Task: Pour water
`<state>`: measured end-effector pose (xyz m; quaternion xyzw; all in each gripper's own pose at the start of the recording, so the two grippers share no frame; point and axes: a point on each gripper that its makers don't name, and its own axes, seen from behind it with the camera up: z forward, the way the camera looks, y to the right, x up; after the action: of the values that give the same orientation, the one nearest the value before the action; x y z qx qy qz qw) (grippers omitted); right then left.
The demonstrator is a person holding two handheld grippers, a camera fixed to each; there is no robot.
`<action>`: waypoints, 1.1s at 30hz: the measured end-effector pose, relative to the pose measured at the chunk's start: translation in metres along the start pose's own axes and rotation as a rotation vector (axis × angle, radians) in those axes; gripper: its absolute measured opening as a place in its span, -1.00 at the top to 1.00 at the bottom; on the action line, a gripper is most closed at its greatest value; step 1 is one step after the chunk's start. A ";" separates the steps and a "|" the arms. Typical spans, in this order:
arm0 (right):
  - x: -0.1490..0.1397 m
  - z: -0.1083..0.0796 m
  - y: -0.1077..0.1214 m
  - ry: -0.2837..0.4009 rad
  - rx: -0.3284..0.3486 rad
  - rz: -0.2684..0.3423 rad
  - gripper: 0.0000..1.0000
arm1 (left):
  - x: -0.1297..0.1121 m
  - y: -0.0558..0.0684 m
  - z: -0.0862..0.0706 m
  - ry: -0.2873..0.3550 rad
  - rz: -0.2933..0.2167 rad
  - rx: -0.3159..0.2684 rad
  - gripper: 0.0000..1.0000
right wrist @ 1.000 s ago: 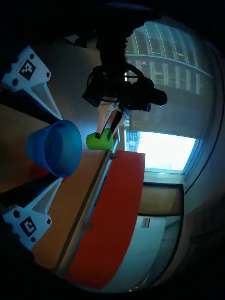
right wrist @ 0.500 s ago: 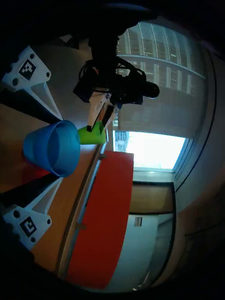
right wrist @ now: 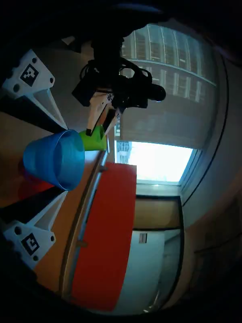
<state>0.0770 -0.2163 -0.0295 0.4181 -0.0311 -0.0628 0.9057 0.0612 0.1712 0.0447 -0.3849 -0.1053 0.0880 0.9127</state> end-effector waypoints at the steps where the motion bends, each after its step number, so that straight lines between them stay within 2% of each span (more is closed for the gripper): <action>1: 0.000 0.000 0.000 0.003 0.000 0.003 -0.80 | 0.001 0.001 -0.001 0.006 -0.002 -0.001 -0.68; 25: 0.000 0.001 0.005 0.003 -0.015 0.017 -0.80 | 0.017 0.012 -0.016 0.149 -0.060 -0.003 -0.69; 33: 0.001 0.005 0.002 0.002 -0.010 0.016 -0.80 | 0.016 0.014 -0.019 0.172 -0.086 -0.004 -0.69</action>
<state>0.0780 -0.2186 -0.0249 0.4135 -0.0332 -0.0556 0.9082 0.0805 0.1723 0.0238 -0.3878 -0.0429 0.0153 0.9206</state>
